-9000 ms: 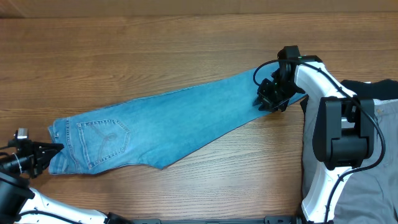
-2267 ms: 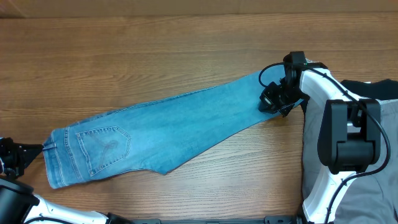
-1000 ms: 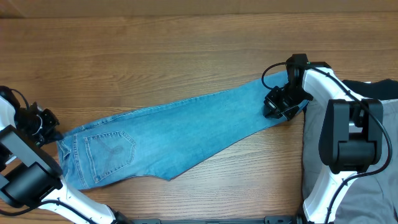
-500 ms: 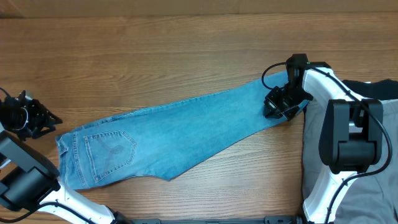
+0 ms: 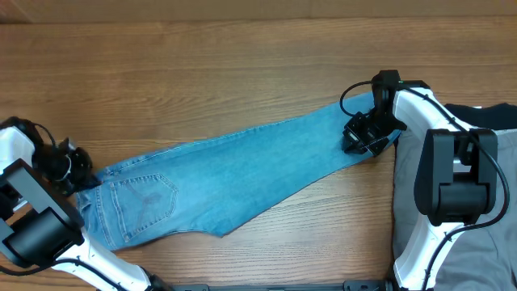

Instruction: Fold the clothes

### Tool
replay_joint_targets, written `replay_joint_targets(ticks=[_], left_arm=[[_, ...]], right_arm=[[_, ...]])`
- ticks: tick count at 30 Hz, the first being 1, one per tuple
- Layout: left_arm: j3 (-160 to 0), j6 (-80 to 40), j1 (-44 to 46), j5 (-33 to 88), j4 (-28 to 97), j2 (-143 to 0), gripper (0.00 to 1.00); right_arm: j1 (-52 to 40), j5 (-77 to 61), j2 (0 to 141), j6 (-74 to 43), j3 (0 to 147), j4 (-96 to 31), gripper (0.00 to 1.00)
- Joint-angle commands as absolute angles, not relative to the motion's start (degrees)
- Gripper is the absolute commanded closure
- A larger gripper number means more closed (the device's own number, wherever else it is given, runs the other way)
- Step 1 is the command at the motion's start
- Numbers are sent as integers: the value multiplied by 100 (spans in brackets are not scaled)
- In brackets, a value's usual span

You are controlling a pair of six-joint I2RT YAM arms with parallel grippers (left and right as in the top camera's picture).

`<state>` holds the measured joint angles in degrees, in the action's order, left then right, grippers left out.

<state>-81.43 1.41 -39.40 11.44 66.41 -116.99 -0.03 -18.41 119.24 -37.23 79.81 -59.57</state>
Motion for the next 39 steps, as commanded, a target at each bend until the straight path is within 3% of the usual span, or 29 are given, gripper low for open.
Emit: replay_joint_targets(ticks=[1,6,12,18,30,36,39], left_arm=[[-8009,-690,-4042,-51,6392,-11592,96],[-8628,-598,-4202,196,6720,-11587,96],[-10191,-528,-4346,298,7957,-11579,96],[-11124,301,-4263,1350,8858,-11351,95],[-11135,458,-3852,1531,9229,-9756,79],[-10591,613,-3199,1439,9413,-9662,69],[-9863,659,-3059,1352,9212,-9662,69]], right_arm=[[132,-910,12149,-3688,7771,-5951,89],[132,-908,12149,-3688,7771,-5992,89],[132,-908,12149,-3688,7771,-5992,89],[143,-1024,12140,-3684,7776,-5999,90],[395,-1247,10879,-2670,8237,-5885,82],[646,-1251,10202,-2655,8462,-5717,67],[760,-1251,10191,-2652,8462,-5774,65]])
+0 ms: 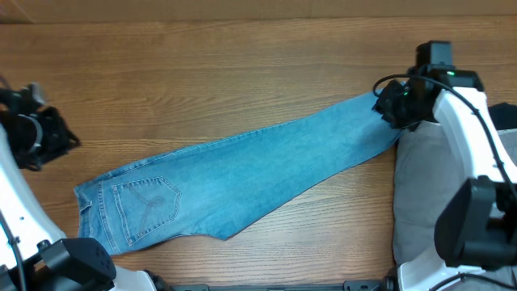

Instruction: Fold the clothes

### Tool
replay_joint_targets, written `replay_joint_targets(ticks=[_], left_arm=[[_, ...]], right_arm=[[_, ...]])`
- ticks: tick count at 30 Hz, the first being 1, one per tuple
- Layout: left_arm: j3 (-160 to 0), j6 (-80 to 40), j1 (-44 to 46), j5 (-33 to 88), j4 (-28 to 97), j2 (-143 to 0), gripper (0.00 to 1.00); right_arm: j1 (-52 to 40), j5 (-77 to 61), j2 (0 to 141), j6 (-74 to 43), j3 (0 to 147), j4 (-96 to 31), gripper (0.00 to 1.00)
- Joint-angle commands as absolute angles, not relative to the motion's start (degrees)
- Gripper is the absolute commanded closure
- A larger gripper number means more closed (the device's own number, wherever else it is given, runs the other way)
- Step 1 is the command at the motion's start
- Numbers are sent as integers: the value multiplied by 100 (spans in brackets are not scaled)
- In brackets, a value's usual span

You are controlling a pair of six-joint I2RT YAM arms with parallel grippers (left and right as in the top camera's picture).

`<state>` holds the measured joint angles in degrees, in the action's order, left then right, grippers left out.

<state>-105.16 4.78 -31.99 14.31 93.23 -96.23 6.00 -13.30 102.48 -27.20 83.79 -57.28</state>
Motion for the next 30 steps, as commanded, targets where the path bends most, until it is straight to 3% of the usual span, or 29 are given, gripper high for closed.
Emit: replay_joint_targets(ticks=[1,3,4,7,15,21,25,30], left_arm=[[-9588,657,-3059,1358,9102,-9662,69],[-8984,622,-3059,1358,8816,-9662,74],[-8407,585,-3059,1361,8514,-9662,82],[-7483,440,-3061,1313,7902,-9662,96],[-5046,-1341,-3079,73,4681,-9773,96],[-4980,-1653,-3079,-318,3114,-10429,96],[-5660,-1406,-3070,-242,2864,-10857,96],[-6779,-1135,-3096,-211,3660,-10906,95]], right_arm=[[790,-1251,10191,-2655,8460,-5798,65],[843,-1253,10191,-2655,8462,-5798,65],[878,-1253,10191,-2655,8462,-5798,65],[919,-1264,10191,-2655,8462,-5800,65],[919,-1273,10191,-2698,8462,-5865,65],[917,-1273,10191,-2700,8462,-5990,62],[919,-1269,10191,-2696,8460,-5975,49],[919,-1203,10252,-2674,8322,-5559,41]])
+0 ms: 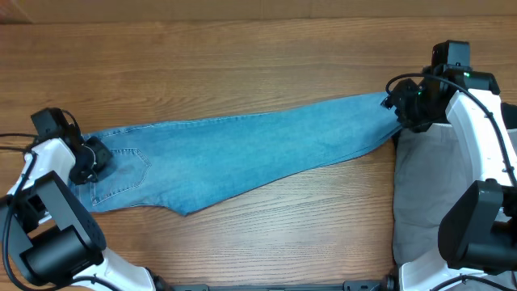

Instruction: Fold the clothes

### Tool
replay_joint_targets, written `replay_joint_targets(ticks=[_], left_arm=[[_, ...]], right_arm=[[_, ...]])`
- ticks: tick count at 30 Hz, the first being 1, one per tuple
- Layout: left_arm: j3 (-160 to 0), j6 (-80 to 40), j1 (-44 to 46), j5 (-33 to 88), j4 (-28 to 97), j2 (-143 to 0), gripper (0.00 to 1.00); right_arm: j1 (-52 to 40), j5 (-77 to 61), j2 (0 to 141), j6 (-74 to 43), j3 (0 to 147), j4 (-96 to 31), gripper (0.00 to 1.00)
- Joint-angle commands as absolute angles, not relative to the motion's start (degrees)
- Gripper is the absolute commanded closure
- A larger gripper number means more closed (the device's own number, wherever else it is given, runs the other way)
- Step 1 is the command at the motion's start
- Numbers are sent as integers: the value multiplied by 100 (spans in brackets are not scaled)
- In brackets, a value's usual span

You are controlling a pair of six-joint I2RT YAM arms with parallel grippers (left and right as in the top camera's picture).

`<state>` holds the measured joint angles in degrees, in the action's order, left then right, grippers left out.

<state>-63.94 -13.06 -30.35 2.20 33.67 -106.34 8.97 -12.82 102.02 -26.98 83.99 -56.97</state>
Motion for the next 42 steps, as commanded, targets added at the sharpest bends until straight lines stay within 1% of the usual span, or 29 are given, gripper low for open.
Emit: replay_joint_targets(ticks=[1,2,4,10,14,15,16,20,25,28,30,34,36,39,42], left_arm=[[-6980,-1131,-3122,-237,3824,-10908,93],[-7247,-1135,-3186,-456,4073,-10908,91],[-7575,-1109,-3280,-489,4322,-10908,91],[-8138,-963,-3454,-395,4954,-10908,92],[-8106,-668,-3422,576,5533,-10908,84],[-8023,-613,-3371,572,5566,-10908,80],[-7946,-615,-3339,515,5537,-10908,78],[-7623,-624,-3350,381,5360,-10912,76],[-7400,-644,-3461,21,5332,-10912,80],[-7131,-1079,-3485,-847,5304,-10921,81],[-6993,-1216,-3599,-1103,5153,-10940,83],[-6945,-1249,-4047,-1057,4998,-10954,91],[-6947,-1282,-4322,-727,4936,-10954,93],[-6947,-1179,-4523,-440,4869,-10954,93],[-6952,-1168,-4552,-316,4794,-10954,91]], right_arm=[[919,-1203,10291,-2676,8265,-5496,39],[919,-1199,10357,-2676,8169,-5413,39],[921,-1157,10468,-2676,8103,-5413,37],[952,-1037,10857,-2679,8095,-5583,36],[1094,-825,11166,-2926,8095,-5680,36],[1192,-816,11262,-3028,8095,-5684,36],[1247,-827,11310,-3026,8095,-5647,36],[1409,-1337,11472,-2926,8095,-5273,36],[1396,-1575,11500,-3072,8095,-4971,37],[1361,-1573,11500,-3177,8095,-5035,37],[1358,-1553,11500,-3175,8095,-5068,37],[1358,-1549,11500,-3168,8095,-5142,36],[1356,-1553,11500,-3098,8095,-5127,36],[1321,-1573,11500,-2493,8095,-4956,36],[1313,-1640,11502,-2178,8095,-4842,37]])
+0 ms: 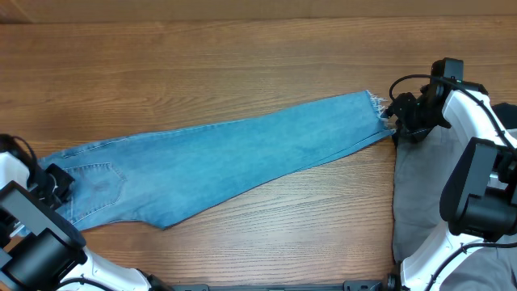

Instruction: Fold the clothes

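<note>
A pair of blue jeans (226, 158), folded lengthwise, lies stretched across the wooden table (242, 56) from lower left to upper right. The waist end with its back pocket (97, 182) is at the left and the frayed hem (376, 105) at the right. My left gripper (56, 183) sits on the waistband edge and looks shut on it. My right gripper (395, 120) is just right of the hem with its fingers spread, and the fringe lies free beside it.
A grey cloth (416, 202) lies under and below the right arm at the table's right side. A dark garment (509, 117) shows at the far right edge. Both arm bases stand along the front edge.
The jeans have shifted left and the waist end has dropped toward the front with my left gripper. The hem now lies bare just left of my right gripper, which stayed about where it was.
First the jeans lay slanted, with one gripper at each end. Then both grippers were lifted away from the ends. After that they were back on the waist and the hem, with the jeans pulled flatter and further left. Now the jeans lie further left still, with the hem free.
</note>
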### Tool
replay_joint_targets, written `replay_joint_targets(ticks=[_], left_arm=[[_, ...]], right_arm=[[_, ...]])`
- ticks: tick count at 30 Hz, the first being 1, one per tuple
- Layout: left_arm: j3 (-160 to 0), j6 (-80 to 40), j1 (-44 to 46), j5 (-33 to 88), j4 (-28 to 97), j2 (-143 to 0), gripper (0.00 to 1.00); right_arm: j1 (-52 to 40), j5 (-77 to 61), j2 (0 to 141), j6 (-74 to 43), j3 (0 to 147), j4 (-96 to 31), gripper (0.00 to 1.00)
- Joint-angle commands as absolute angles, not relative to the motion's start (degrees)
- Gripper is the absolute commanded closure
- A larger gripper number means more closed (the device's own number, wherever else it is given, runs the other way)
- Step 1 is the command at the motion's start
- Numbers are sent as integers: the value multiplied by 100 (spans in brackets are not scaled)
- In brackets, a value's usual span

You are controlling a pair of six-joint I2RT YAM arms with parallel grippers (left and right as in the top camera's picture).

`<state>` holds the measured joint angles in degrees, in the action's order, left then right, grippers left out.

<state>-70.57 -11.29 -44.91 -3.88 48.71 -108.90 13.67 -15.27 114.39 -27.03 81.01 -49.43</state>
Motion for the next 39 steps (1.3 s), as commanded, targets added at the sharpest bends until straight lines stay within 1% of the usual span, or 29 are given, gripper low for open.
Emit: replay_joint_targets(ticks=[1,2,4,6,7,8,9,12,14,17,19,27,30,32,33,34,35,37,39], left_arm=[[-6954,-1157,-4552,-303,4768,-10954,90],[-6960,-1157,-4552,-309,4744,-10954,89],[-7006,-1157,-4560,-301,4753,-10954,88],[-7087,-1155,-4569,-187,4790,-10954,88],[-7102,-1155,-4569,-119,4797,-10954,88],[-7105,-1105,-4571,-25,4797,-10954,87],[-7105,-1083,-4574,5,4799,-10954,87],[-7105,-1072,-4571,12,4805,-10954,87],[-7105,-1070,-4571,27,4818,-10954,86],[-7105,-1009,-4574,115,4821,-10954,86],[-7105,-1002,-4571,113,4838,-10954,86],[-7105,-980,-4571,226,4838,-10954,84],[-7105,-961,-4571,244,4840,-10954,83],[-7105,-961,-4571,259,4840,-10954,83],[-7105,-963,-4571,263,4838,-10954,83],[-7105,-963,-4571,263,4838,-10954,83],[-7105,-963,-4571,263,4838,-10954,83],[-7105,-963,-4571,287,4838,-10954,83],[-7105,-963,-4571,305,4838,-10954,82]], right_arm=[[1315,-1640,11511,-2088,8095,-4801,37],[1315,-1640,11513,-2056,8095,-4757,41],[1315,-1710,11552,-1865,8095,-4617,42],[1313,-2086,11642,-1446,8095,-4456,42],[1313,-2110,11684,-1452,8095,-4442,44],[1313,-2115,11771,-1452,8095,-4451,47],[1313,-2117,11815,-1448,8095,-4460,48],[1315,-2596,11928,-720,8095,-4460,57],[1315,-2689,11928,-574,8097,-4460,63],[1354,-2689,11926,-576,8106,-4442,64],[1393,-2689,11926,-576,8130,-4449,68],[1601,-2716,11926,-576,8473,-4860,69],[1599,-2840,11926,-574,8477,-4936,83],[1599,-3046,11926,-574,8477,-4934,87],[1599,-3085,11926,-576,8477,-4939,87],[1599,-3057,11926,-576,8477,-4950,84],[1599,-3011,11926,-580,8477,-4956,74],[1599,-2832,11926,-593,8477,-4978,64],[1599,-2565,11928,-596,8471,-5043,65]])
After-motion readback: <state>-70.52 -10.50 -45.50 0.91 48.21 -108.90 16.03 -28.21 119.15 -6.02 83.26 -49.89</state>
